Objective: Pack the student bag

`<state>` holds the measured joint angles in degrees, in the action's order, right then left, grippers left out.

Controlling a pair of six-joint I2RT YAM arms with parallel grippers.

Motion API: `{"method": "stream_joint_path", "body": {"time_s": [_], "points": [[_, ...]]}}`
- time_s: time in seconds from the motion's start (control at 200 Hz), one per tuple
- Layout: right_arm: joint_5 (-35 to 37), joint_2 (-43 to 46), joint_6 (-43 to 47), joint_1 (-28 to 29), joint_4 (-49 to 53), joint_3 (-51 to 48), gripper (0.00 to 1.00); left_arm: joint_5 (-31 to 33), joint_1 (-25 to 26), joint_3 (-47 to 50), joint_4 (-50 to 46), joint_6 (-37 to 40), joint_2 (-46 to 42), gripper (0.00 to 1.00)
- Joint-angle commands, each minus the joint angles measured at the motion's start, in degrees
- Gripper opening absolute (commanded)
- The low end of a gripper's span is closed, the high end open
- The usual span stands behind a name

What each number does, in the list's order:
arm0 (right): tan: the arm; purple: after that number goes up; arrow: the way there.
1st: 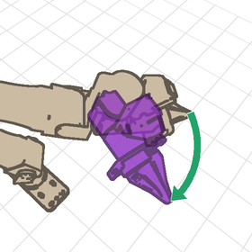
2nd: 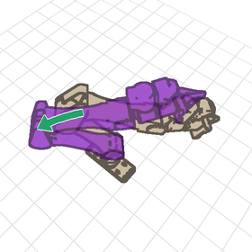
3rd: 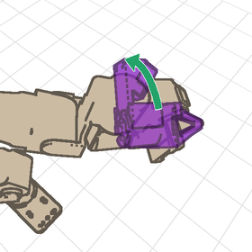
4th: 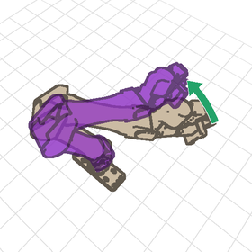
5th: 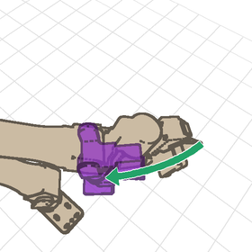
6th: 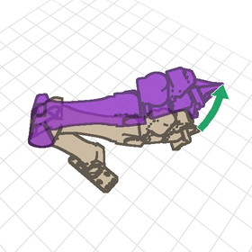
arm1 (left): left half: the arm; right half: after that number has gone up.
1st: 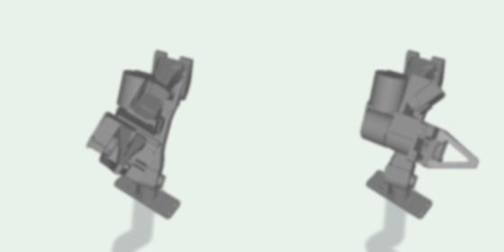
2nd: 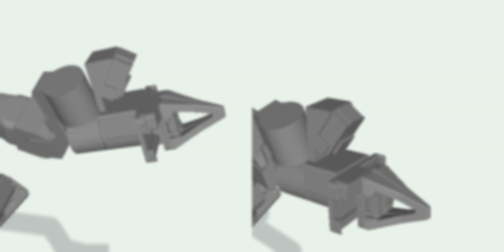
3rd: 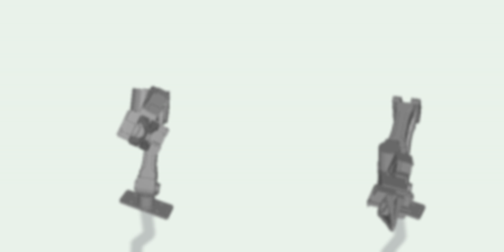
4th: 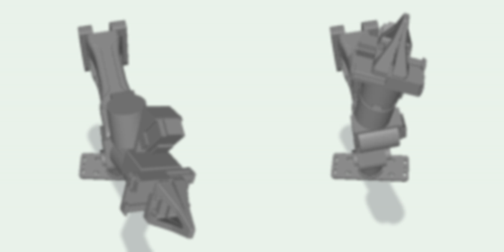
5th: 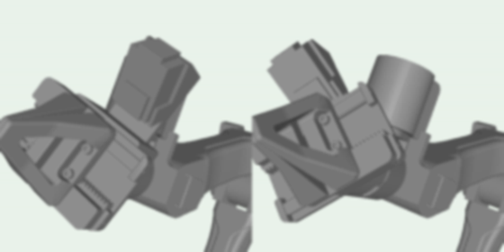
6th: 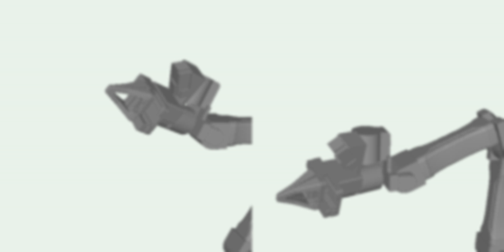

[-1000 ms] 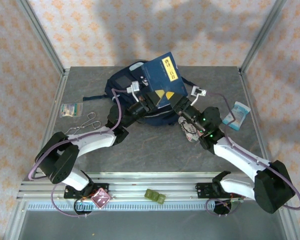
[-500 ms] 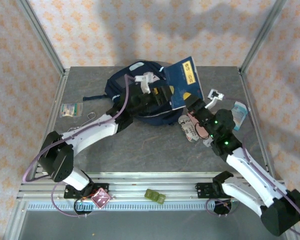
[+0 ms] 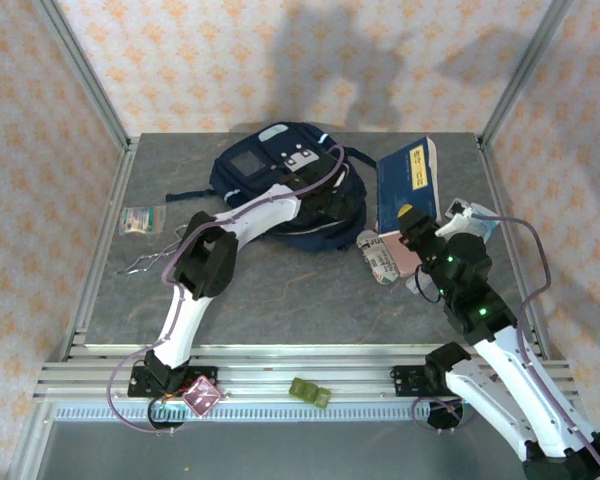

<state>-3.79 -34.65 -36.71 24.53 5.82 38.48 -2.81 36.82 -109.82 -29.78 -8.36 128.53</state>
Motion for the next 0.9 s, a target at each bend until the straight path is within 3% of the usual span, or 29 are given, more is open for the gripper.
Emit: {"method": "stream_joint_path", "body": {"time_s": [0.0,0.195,0.335,0.47,0.626,0.666,0.791,0.841,0.896], "points": [[1.7,0.7,2.0,-0.3,0.0,1.4,0.0,9.6,1.2,-5.2,-6.3,7.0,0.1,0.77],[1.1,0.2,1.8,-0.3,-1.3,1.0,0.0,19.6,2.9,-4.6,-5.7,10.4,3.5,0.75],[-0.8,-1.1,0.7,-0.3,-2.9,0.3,0.0,22.0,2.9,-1.1,-1.7,12.9,3.9,0.55],[-1.6,-2.0,0.3,-0.3,-3.6,0.1,0.0,20.4,2.9,0.3,-0.2,13.1,5.1,0.67],[-1.2,-2.0,0.2,-0.3,-3.3,-0.1,0.0,19.7,2.9,0.8,0.1,12.8,5.9,0.67],[-1.3,-1.9,0.0,-0.3,-3.3,-0.2,0.0,20.2,2.9,1.2,0.6,13.0,5.9,0.6],[-1.3,-1.7,-0.6,-0.3,-3.5,-1.1,0.0,21.5,2.6,1.3,1.3,13.7,5.6,0.12],[-1.3,-1.5,-0.7,-0.3,-3.4,-1.3,0.0,21.5,2.4,0.6,1.0,13.7,5.0,0.0],[-0.9,-1.4,-0.9,-0.3,-3.1,-1.6,0.0,21.7,2.3,-0.5,0.4,13.5,3.9,0.0]]}}
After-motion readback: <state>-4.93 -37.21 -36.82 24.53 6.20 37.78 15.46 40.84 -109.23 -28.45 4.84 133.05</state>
